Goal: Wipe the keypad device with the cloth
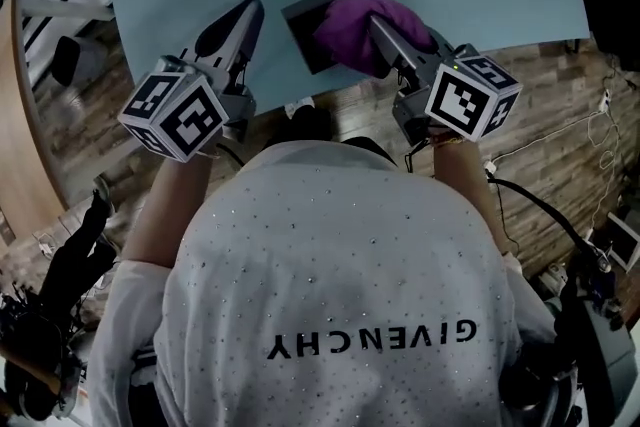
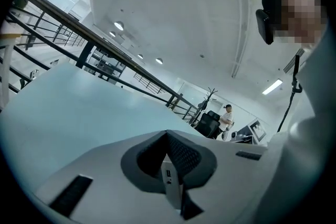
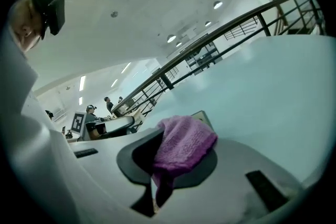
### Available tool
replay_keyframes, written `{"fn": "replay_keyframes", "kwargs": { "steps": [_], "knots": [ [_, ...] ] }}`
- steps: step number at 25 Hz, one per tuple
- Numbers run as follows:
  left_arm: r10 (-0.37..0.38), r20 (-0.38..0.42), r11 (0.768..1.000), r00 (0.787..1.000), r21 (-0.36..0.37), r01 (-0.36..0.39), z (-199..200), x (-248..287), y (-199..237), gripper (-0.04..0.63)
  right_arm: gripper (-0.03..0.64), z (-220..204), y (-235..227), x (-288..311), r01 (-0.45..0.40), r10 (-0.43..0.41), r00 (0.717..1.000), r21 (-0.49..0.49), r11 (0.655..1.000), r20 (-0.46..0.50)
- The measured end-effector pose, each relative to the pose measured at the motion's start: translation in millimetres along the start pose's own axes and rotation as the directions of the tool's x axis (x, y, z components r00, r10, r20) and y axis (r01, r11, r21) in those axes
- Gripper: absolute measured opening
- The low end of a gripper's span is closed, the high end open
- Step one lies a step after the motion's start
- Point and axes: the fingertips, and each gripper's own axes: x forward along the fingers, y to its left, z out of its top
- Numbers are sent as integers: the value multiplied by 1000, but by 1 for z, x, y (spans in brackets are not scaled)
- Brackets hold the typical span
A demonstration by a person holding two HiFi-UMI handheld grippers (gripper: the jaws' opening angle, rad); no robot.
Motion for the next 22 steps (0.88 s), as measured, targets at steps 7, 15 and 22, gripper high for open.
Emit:
{"fn": "replay_keyframes", "kwargs": {
  "steps": [7,15,22],
  "knots": [
    [24,25,998,999,62,-25,8,0,4,0,32,8,-34,-14,125,-125,992,36,992,-4],
    [101,2,983,995,155,-100,5,-12,19,0,32,-1,38,-2,-159,163,980,45,986,-112],
    [70,24,997,997,12,-71,-14,-26,26,0,32,-62,76,37,-253,225,905,-32,967,-361]
  ]
}}
